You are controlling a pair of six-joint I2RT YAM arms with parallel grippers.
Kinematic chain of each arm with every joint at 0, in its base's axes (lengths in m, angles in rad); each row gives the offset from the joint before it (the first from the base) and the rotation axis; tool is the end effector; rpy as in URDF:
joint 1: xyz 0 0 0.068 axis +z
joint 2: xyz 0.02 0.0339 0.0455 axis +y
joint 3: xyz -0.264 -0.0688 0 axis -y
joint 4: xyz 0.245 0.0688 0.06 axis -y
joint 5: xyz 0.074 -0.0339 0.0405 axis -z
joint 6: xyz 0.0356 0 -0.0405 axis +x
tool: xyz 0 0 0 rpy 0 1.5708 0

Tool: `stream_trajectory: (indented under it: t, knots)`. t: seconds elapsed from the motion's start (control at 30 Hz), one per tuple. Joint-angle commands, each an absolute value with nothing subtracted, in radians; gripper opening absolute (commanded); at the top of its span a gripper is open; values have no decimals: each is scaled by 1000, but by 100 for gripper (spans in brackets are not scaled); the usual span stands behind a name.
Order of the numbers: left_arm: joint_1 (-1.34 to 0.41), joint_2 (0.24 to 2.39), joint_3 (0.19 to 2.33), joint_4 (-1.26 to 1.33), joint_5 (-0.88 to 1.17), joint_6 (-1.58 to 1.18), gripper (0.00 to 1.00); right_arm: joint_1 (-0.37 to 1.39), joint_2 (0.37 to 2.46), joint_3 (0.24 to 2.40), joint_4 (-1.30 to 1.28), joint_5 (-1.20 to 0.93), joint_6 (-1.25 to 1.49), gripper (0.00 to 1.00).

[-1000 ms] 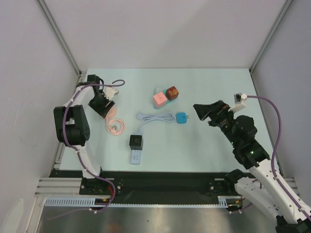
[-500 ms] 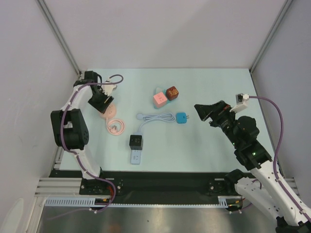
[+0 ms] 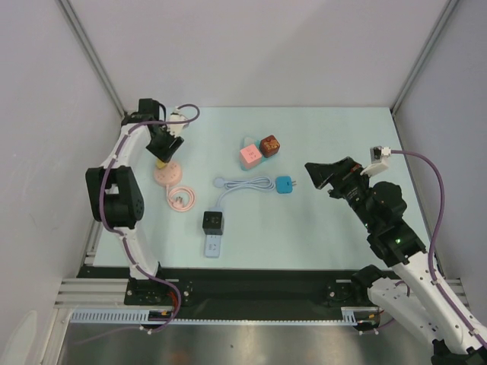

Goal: Insert the plug

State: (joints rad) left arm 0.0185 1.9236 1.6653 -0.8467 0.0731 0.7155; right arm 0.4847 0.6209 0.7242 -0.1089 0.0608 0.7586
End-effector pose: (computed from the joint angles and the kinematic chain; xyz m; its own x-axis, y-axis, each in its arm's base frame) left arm 0.4126 0.0050 0.2588 -0.6648 0.6421 -0.3818 0.5968 0.7639 0.2454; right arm 0.1358 0.0691 0.3514 -0.2865 0.6251 -0.7260 -0.2951 0.6634 0.6876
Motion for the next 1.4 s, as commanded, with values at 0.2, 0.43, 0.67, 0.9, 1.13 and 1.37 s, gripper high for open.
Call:
stream_trajectory:
  t: [0.2,0.43,0.67,0.9,1.13,1.37]
  knots:
    - [18,1991,1720,-838,49,738,61,476,624,753,-75,71,761,100]
    - [18,2003,1709,-812,28,741,57,472,632,746,-71,71,758,100]
    - [18,1991,1706,-805,18,747,59,471,635,739,-60,63,762,100]
    - [18,1990,1698,-802,8,747,57,469,632,739,-61,64,761,100]
    - [20,1983,1693,-799,2,750,39,469,632,738,-61,64,764,100]
    - [63,1988,1666,-798,66,721,0,468,632,733,-60,63,765,100]
